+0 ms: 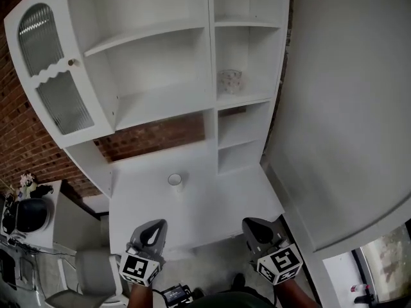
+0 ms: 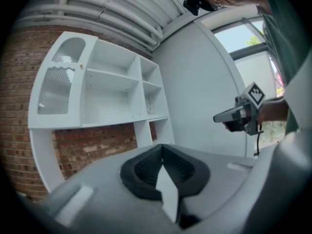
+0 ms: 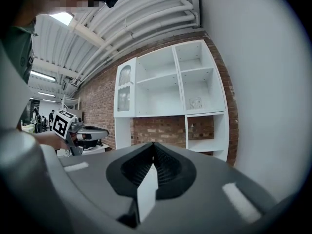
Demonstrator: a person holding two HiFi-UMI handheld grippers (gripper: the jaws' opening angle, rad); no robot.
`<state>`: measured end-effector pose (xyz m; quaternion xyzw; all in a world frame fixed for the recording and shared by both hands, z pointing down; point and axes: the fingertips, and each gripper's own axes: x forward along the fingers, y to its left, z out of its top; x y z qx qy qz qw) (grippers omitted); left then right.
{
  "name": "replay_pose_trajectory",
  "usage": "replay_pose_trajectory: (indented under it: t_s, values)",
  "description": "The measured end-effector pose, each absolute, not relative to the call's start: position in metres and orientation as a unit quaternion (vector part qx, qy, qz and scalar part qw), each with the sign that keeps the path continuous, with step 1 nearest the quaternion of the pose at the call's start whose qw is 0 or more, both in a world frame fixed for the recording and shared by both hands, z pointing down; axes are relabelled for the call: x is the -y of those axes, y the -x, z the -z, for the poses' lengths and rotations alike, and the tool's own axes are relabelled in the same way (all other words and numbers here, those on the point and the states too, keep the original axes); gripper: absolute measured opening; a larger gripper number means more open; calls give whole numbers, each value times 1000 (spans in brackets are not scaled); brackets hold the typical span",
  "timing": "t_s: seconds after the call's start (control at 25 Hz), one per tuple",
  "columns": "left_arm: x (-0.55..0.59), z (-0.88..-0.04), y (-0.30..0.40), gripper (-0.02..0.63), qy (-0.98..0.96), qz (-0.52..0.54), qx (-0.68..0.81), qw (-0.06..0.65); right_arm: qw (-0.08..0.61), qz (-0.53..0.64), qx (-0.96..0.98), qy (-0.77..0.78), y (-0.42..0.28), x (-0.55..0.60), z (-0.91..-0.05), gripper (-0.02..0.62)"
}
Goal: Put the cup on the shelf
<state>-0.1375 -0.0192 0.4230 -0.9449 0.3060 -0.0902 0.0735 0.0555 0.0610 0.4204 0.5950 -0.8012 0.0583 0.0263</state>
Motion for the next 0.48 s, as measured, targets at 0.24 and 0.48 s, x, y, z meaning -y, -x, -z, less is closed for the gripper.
replay_pose_trajectory:
  t_s: [0.24,0.48]
  values:
    - [36,-430,97,3,933,93,-341,68,28,-50,824,-564,-101,-33,-421,6]
    - [42,-435,75,3,921,99,-372,64,24,-49,838,-542,-130,-18,-424,6]
